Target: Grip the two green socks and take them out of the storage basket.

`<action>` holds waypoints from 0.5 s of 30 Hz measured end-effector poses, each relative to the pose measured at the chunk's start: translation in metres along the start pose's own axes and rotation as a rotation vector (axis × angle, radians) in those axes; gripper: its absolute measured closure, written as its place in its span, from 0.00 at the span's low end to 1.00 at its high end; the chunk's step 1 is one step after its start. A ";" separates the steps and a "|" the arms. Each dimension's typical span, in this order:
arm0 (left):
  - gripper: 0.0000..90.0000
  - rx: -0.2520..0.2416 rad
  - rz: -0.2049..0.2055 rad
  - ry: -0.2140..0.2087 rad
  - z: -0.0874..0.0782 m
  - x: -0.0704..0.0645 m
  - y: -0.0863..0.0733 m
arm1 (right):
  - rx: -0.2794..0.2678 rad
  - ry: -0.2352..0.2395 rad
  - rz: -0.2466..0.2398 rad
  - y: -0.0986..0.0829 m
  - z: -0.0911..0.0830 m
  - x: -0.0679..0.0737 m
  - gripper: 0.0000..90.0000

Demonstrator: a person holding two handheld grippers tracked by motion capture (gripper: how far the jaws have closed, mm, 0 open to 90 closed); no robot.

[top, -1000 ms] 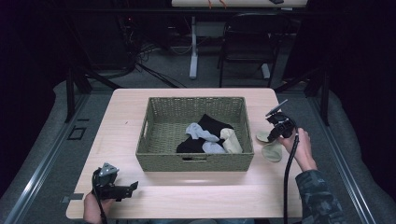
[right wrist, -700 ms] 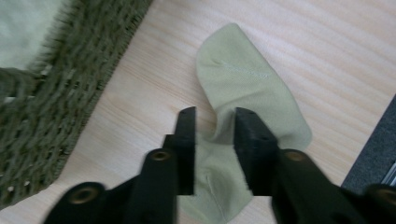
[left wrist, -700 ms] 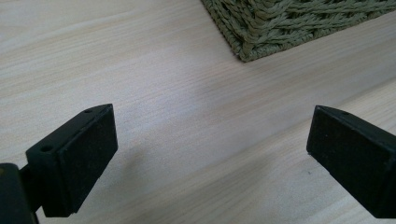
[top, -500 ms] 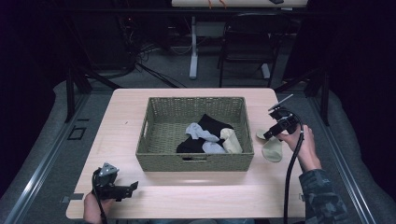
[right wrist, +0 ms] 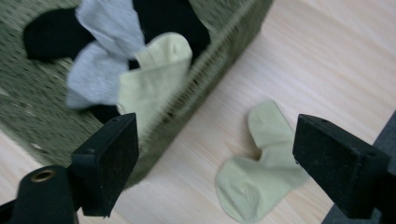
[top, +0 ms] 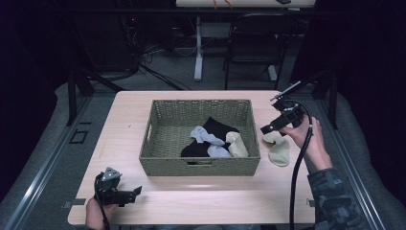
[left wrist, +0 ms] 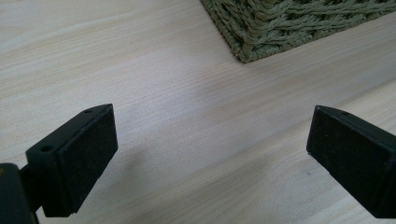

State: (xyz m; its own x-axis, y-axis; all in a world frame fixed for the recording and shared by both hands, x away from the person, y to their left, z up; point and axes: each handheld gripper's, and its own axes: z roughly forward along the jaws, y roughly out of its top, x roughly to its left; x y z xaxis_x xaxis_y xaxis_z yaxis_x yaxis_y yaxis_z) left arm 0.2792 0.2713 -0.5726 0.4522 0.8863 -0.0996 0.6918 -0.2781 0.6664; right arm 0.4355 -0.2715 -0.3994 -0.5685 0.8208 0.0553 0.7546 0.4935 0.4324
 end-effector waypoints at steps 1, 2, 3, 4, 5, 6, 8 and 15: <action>0.02 0.000 0.000 0.000 0.000 0.000 0.000 | -0.009 0.010 -0.009 0.004 -0.002 0.004 0.11; 0.02 0.001 0.000 0.000 0.000 0.000 0.000 | -0.011 0.014 -0.014 0.007 -0.004 0.007 0.08; 0.02 0.001 0.000 -0.001 0.000 0.000 0.000 | -0.015 0.018 -0.023 0.011 -0.006 0.011 0.08; 0.02 0.000 -0.001 0.000 0.000 0.000 0.000 | -0.017 0.016 -0.034 0.014 -0.007 0.013 0.07; 0.02 -0.001 -0.002 -0.001 0.000 0.000 0.000 | -0.021 0.023 -0.047 0.018 -0.009 0.017 0.06; 0.02 -0.001 -0.002 0.000 0.000 0.000 0.000 | -0.024 0.023 -0.053 0.022 -0.010 0.021 0.04; 0.02 -0.001 -0.001 0.000 0.000 0.000 0.000 | -0.026 0.020 -0.064 0.025 -0.011 0.024 0.04; 0.02 -0.003 -0.001 -0.002 0.000 0.000 0.000 | -0.031 0.047 -0.137 0.051 -0.003 0.055 0.03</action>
State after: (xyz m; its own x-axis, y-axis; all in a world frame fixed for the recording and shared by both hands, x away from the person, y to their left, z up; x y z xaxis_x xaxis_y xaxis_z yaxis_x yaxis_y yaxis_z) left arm 0.2790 0.2716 -0.5726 0.4526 0.8859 -0.1016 0.6906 -0.2761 0.6685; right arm 0.4420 -0.2015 -0.3719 -0.6808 0.7316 0.0354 0.6588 0.5906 0.4660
